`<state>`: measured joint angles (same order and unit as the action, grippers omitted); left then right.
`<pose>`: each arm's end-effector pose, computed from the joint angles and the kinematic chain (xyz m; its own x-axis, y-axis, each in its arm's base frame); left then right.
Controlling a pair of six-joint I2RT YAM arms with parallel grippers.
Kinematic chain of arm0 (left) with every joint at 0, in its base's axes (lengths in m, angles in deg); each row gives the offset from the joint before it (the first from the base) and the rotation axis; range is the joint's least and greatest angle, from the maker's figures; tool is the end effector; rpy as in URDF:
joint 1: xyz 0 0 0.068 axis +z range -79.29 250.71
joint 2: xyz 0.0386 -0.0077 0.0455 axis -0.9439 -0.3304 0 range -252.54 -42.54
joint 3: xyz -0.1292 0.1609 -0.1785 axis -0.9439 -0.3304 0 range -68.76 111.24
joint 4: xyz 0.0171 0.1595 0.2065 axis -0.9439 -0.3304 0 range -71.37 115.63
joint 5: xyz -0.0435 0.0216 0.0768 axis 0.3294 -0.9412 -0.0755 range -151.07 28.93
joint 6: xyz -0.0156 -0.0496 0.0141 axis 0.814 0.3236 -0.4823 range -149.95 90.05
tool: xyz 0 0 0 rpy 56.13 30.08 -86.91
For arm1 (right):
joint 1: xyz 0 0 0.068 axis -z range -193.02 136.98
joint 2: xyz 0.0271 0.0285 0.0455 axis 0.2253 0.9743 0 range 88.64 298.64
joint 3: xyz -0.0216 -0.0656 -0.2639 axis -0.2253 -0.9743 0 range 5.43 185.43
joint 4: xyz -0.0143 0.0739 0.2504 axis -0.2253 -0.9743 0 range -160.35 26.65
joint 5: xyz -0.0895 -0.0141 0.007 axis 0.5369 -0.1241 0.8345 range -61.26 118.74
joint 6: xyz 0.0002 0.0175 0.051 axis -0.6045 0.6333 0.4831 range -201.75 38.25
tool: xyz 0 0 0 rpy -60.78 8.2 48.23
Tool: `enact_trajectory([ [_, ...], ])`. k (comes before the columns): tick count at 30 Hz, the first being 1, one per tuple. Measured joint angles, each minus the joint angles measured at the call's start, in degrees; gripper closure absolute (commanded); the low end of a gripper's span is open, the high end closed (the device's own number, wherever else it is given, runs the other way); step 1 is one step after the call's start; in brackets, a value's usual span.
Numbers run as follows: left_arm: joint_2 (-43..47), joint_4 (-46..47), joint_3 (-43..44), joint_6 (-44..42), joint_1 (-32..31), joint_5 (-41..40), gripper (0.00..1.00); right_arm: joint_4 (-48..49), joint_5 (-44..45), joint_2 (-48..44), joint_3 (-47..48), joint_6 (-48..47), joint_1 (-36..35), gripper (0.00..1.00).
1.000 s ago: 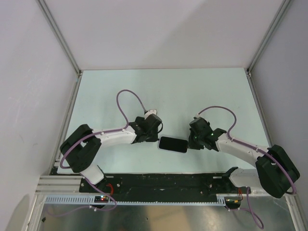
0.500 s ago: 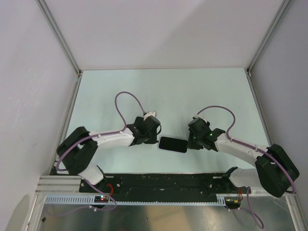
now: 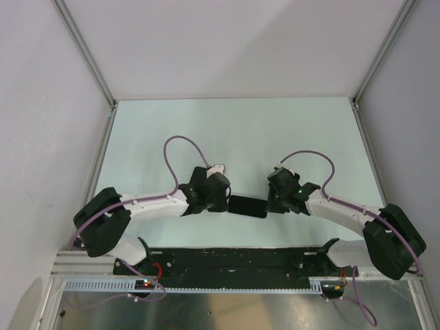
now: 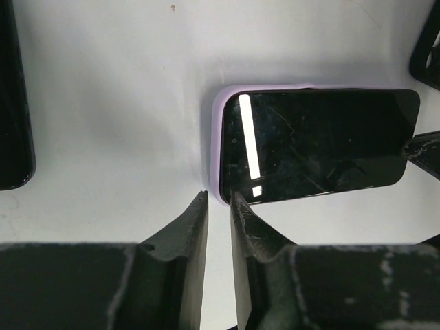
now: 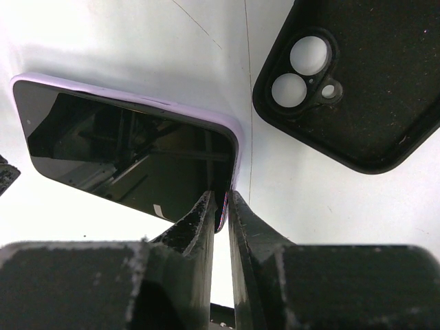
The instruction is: Put the phone into the phone case
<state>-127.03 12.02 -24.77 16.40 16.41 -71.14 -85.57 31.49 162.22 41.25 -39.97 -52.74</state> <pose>0.1707 -0.2268 0.1745 -0.8617 -0.0219 -0.5070 0.1685 0.9301 -0.3265 0.1785 0.1460 0.1692 -0.9096 0.1097 -0.4007 -0.0183 0.9530 0.3024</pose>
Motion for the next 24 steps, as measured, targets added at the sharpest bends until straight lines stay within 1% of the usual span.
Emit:
enact_trajectory([
  [13, -2.9, 0.9, 0.0, 0.2, -0.6, -0.1, 0.79, 0.2, 0.3, 0.1, 0.0, 0.0, -0.3, 0.81],
  [24, -4.6, 2.4, 0.3, 0.2, -0.8, -0.2, 0.84, 0.2, 2.4, 0.3, 0.2, -0.1, -2.2, 0.78],
])
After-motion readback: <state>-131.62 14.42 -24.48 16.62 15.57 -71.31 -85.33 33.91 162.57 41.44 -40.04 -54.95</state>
